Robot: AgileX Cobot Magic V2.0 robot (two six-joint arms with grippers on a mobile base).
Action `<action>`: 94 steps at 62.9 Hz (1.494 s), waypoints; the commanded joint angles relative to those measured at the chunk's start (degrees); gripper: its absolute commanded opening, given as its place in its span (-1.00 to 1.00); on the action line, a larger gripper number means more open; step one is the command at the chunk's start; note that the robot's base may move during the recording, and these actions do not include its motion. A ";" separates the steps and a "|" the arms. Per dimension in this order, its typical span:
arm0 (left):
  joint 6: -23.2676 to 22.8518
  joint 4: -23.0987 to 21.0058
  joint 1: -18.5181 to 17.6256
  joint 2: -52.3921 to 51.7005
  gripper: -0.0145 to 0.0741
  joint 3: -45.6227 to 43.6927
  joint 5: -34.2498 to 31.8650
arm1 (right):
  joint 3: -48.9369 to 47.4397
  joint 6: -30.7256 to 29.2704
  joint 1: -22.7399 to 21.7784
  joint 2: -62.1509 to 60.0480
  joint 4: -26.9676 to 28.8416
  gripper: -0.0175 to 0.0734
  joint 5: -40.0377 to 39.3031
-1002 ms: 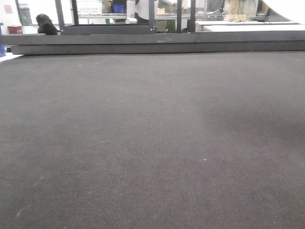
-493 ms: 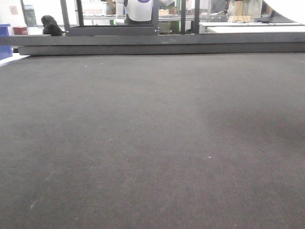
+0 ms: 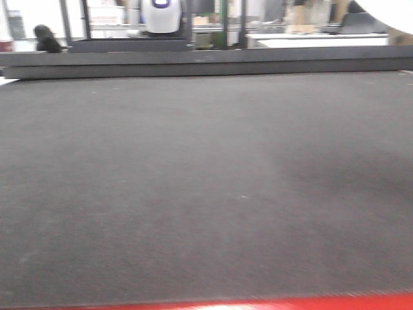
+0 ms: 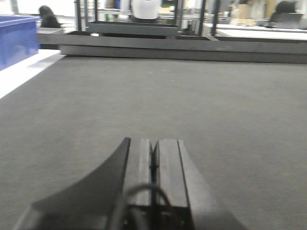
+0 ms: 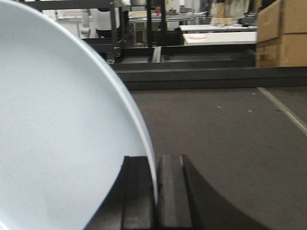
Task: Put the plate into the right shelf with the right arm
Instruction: 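Hold the plate raised in the right gripper while turning away from the table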
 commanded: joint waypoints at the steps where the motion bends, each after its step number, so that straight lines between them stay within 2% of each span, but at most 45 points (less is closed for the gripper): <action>1: -0.40 -0.47 -0.11 -0.59 -0.96 0.59 -5.16 | -1.73 -0.23 -0.22 -0.14 -0.49 -0.46 -5.32; 94: -0.40 -0.47 -0.11 -0.59 -0.96 0.59 -5.16 | -1.73 -0.23 -0.22 -0.14 -0.49 -0.46 -5.32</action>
